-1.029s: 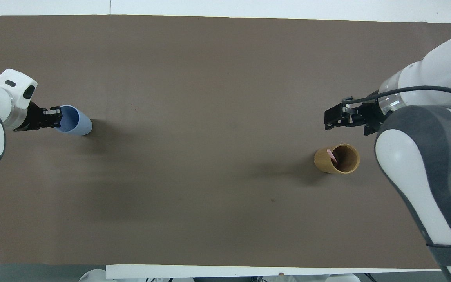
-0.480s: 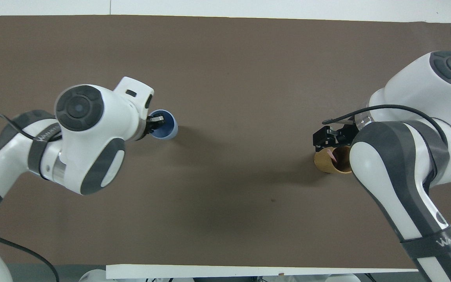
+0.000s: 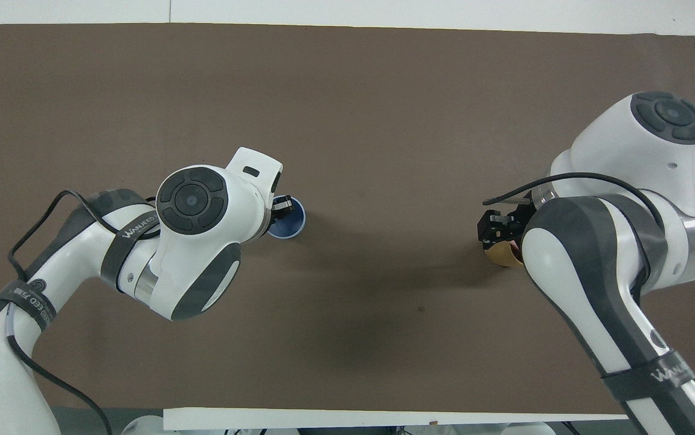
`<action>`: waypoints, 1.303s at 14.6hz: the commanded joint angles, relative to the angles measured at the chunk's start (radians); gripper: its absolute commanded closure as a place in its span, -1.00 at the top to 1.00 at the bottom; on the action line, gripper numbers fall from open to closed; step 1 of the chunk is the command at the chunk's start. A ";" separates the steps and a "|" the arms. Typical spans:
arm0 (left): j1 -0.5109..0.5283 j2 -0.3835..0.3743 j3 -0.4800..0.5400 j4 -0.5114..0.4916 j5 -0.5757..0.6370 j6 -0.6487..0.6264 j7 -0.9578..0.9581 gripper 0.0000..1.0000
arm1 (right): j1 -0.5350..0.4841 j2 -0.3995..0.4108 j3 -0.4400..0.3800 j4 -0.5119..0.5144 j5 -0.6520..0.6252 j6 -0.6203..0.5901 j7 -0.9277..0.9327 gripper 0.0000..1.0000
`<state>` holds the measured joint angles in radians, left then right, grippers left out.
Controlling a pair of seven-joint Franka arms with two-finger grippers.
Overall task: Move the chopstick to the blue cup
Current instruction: 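Set the blue cup at table center and withdraw the left gripper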
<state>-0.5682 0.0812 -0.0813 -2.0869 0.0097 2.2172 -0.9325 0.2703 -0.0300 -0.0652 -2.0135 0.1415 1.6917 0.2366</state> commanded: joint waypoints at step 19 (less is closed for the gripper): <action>0.579 -0.023 0.017 0.570 0.032 -0.718 0.904 1.00 | 0.044 0.005 0.022 0.041 -0.128 0.017 -0.125 0.14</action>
<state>0.0072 0.0447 -0.0550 -1.5968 0.0189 1.5890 -0.1268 0.3250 -0.0296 -0.0443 -1.9771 0.0198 1.6857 0.1294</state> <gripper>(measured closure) 0.000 0.427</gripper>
